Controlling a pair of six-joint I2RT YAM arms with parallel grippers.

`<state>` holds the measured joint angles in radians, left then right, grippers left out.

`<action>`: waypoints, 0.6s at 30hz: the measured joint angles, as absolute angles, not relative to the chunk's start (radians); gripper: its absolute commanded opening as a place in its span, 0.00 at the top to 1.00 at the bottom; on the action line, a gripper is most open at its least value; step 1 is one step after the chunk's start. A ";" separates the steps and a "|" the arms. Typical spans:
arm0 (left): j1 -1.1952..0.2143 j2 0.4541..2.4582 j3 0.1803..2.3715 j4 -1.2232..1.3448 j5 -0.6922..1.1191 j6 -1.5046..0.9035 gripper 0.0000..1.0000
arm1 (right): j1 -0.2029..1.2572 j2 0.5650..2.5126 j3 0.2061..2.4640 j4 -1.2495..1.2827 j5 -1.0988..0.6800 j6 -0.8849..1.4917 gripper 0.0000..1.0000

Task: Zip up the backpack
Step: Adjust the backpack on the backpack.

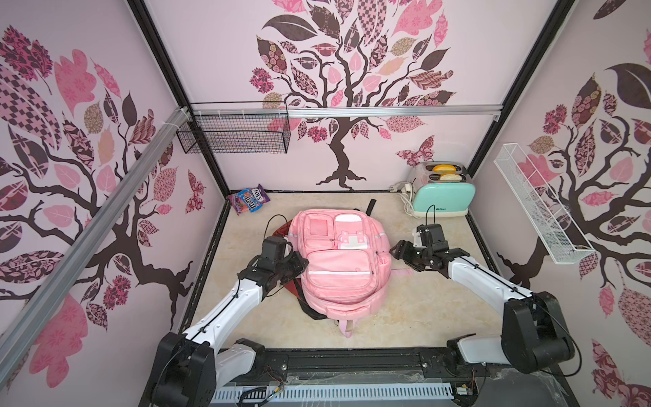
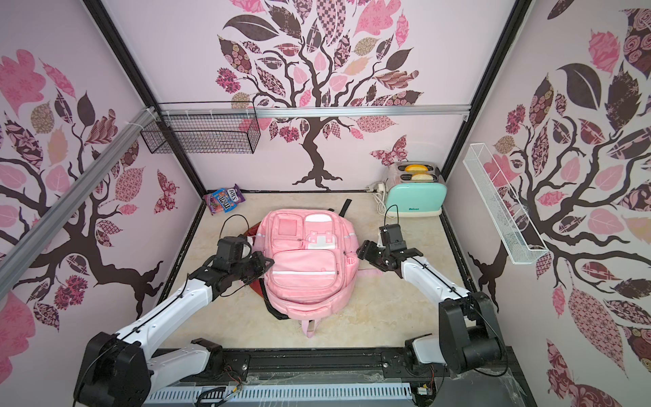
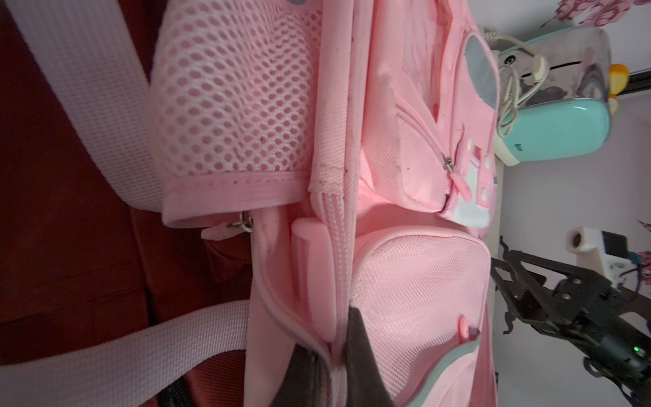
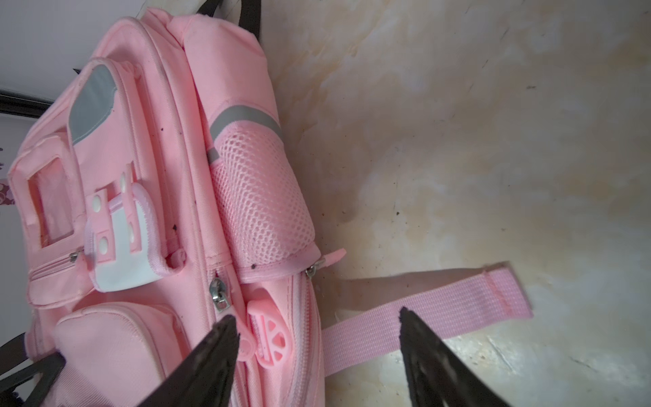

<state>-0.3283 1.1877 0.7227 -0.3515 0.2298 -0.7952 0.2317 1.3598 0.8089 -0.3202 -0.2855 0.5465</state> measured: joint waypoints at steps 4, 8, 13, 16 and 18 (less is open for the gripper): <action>-0.351 1.272 0.812 -0.446 0.120 -0.773 0.64 | 0.230 1.343 0.809 -0.314 -0.319 0.544 0.26; -0.381 1.311 0.879 -0.549 -0.044 -0.788 0.13 | 0.229 1.282 0.809 -0.328 -0.329 0.535 0.26; -0.421 1.293 0.946 -0.674 -0.213 -0.820 0.02 | 0.223 1.203 0.825 -0.381 -0.302 0.521 0.25; -0.426 1.231 0.953 -0.735 -0.270 -0.831 0.02 | 0.211 1.171 0.830 -0.411 -0.283 0.511 0.24; -0.426 1.175 0.951 -0.765 -0.284 -0.837 0.02 | 0.200 1.163 0.837 -0.435 -0.276 0.504 0.24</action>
